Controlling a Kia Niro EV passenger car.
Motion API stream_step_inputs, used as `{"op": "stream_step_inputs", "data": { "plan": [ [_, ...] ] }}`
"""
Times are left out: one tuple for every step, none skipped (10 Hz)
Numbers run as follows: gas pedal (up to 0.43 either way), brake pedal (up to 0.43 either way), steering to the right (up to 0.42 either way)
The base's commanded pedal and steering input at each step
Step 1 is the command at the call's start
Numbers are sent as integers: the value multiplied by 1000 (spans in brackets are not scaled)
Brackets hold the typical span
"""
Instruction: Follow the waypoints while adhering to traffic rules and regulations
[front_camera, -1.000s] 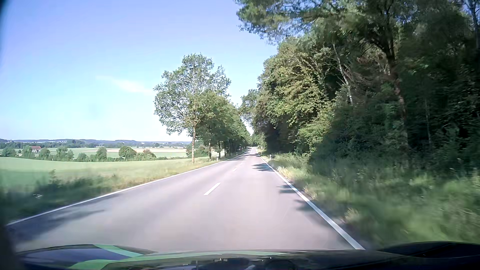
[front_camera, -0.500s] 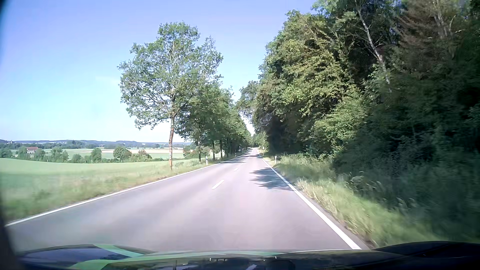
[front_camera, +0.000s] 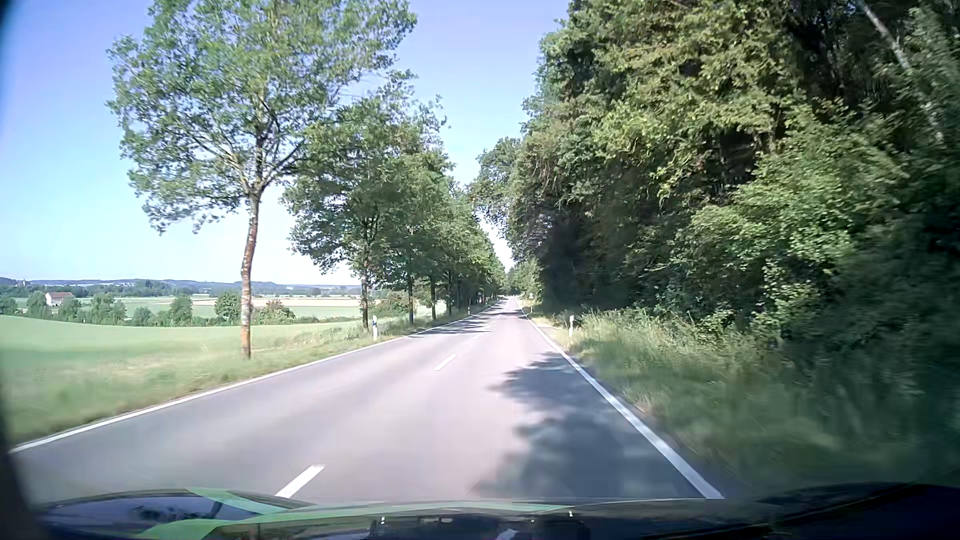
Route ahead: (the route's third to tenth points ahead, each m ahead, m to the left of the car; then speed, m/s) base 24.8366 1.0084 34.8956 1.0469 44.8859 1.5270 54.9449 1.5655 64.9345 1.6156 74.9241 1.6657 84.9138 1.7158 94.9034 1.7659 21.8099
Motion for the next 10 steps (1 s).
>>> {"op": "stream_step_inputs", "data": {
  "plan": [
    [189, 0, -3],
    [189, 0, -2],
    [189, 0, -2],
    [189, 0, -2],
    [189, 0, -1],
    [189, 0, 1],
    [189, 0, 4],
    [189, 0, 4],
    [189, 0, 2],
    [189, 0, 1]
  ]
}}
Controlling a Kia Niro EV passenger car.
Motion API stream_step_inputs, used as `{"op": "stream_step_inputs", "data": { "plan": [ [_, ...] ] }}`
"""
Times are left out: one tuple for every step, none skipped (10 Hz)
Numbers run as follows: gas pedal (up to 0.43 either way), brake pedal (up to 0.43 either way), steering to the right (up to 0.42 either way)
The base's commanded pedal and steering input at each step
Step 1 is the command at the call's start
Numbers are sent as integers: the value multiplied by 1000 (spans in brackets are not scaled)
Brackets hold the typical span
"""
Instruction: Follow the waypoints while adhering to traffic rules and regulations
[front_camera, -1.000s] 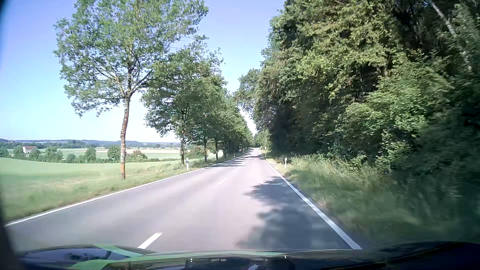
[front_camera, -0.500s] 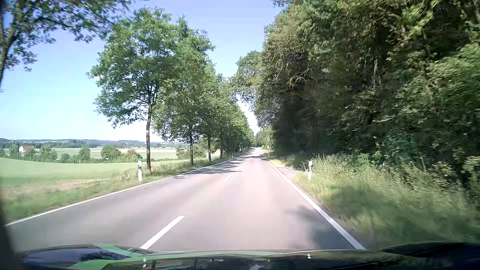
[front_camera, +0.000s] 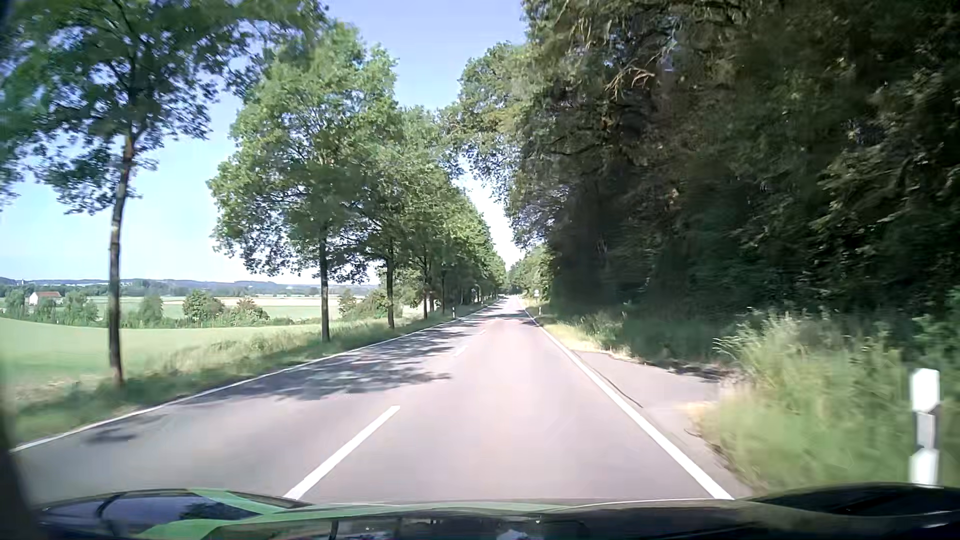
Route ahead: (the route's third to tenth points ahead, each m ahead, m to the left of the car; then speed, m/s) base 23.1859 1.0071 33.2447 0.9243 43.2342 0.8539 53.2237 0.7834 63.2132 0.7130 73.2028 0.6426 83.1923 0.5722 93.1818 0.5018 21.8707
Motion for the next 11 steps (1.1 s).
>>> {"op": "stream_step_inputs", "data": {
  "plan": [
    [189, 0, 1],
    [189, 0, 1],
    [189, 0, 1],
    [189, 0, 1],
    [189, 0, 1],
    [189, 0, 1],
    [189, 0, 1],
    [189, 0, 1],
    [189, 0, 1],
    [189, 0, 1],
    [189, 0, 1]
  ]
}}
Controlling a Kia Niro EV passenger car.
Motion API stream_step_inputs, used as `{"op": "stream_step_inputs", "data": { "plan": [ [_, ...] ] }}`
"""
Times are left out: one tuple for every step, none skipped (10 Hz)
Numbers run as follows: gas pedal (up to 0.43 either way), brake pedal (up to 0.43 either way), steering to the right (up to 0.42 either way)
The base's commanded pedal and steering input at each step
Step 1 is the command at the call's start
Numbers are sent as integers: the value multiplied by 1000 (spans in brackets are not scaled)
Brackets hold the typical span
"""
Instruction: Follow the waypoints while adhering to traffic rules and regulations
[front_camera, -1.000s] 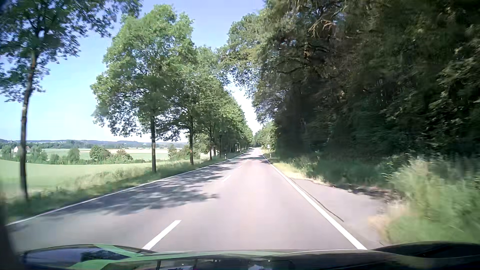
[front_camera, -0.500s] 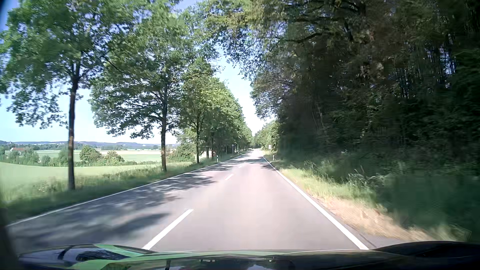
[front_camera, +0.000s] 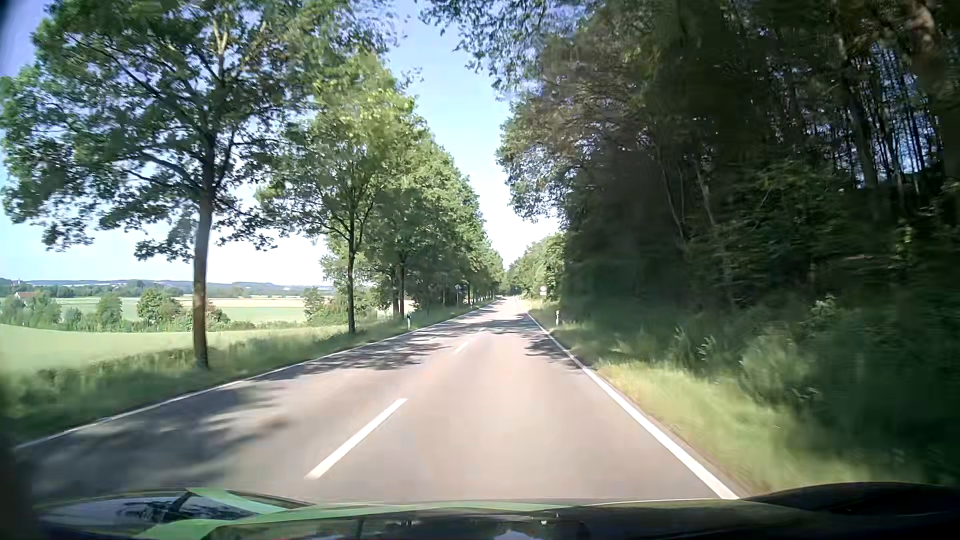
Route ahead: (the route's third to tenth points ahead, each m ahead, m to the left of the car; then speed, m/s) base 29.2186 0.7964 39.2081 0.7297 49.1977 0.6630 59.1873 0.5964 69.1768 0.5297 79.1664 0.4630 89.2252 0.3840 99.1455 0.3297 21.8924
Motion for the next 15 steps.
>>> {"op": "stream_step_inputs", "data": {
  "plan": [
    [189, 0, 1],
    [189, 0, 1],
    [177, 0, 1],
    [177, 0, 1],
    [177, 0, 1],
    [177, 0, 1],
    [177, 0, 1],
    [177, 0, 1],
    [189, 0, 1],
    [189, 0, 1],
    [197, 0, 1],
    [197, 0, 1],
    [197, 0, 1],
    [209, 0, 1],
    [209, 0, 1]
  ]
}}
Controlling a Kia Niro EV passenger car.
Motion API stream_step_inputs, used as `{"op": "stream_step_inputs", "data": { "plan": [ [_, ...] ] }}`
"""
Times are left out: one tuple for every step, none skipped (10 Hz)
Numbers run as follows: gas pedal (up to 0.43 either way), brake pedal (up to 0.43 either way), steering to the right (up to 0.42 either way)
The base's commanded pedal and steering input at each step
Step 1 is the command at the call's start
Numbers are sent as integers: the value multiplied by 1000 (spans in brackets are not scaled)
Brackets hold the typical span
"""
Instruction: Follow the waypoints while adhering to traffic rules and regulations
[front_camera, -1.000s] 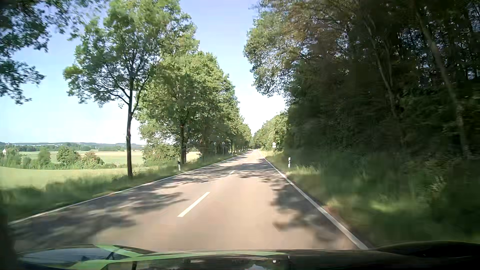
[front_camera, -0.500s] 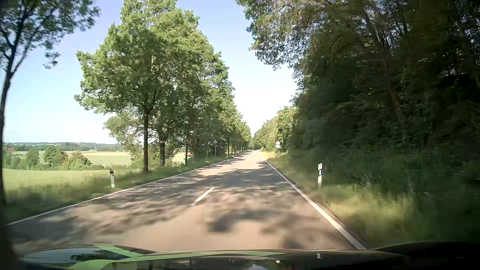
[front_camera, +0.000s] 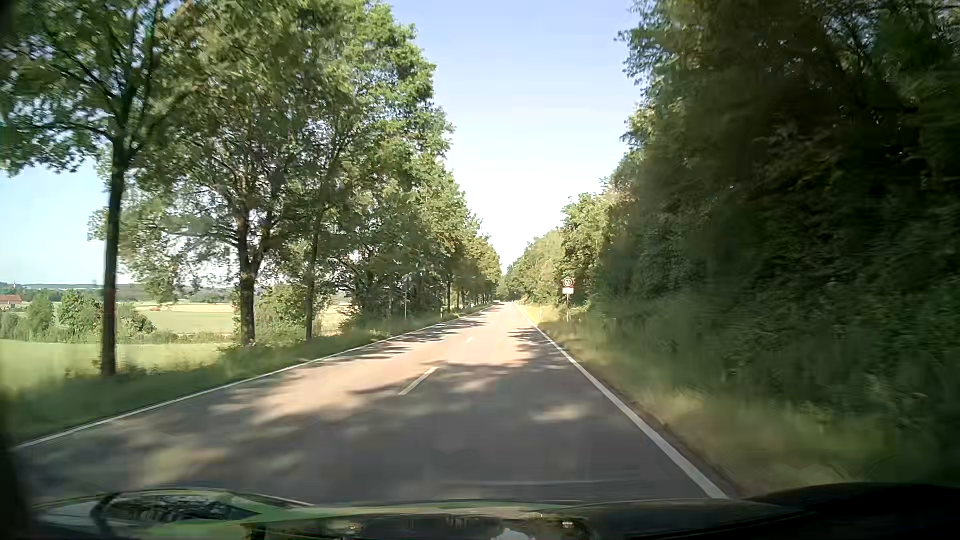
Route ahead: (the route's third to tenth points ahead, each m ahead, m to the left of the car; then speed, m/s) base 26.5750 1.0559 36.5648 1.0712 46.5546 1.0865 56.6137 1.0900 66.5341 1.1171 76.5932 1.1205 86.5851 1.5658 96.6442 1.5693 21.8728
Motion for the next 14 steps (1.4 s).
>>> {"op": "stream_step_inputs", "data": {
  "plan": [
    [220, 0, 1],
    [228, 0, 1],
    [228, 0, 1],
    [240, 0, 1],
    [240, 0, 0],
    [240, 0, -2],
    [248, 0, -2],
    [248, 0, -3],
    [260, 0, -3],
    [268, 0, -2],
    [268, 0, -2],
    [268, 0, -2],
    [268, 0, -2],
    [268, 0, -1]
  ]
}}
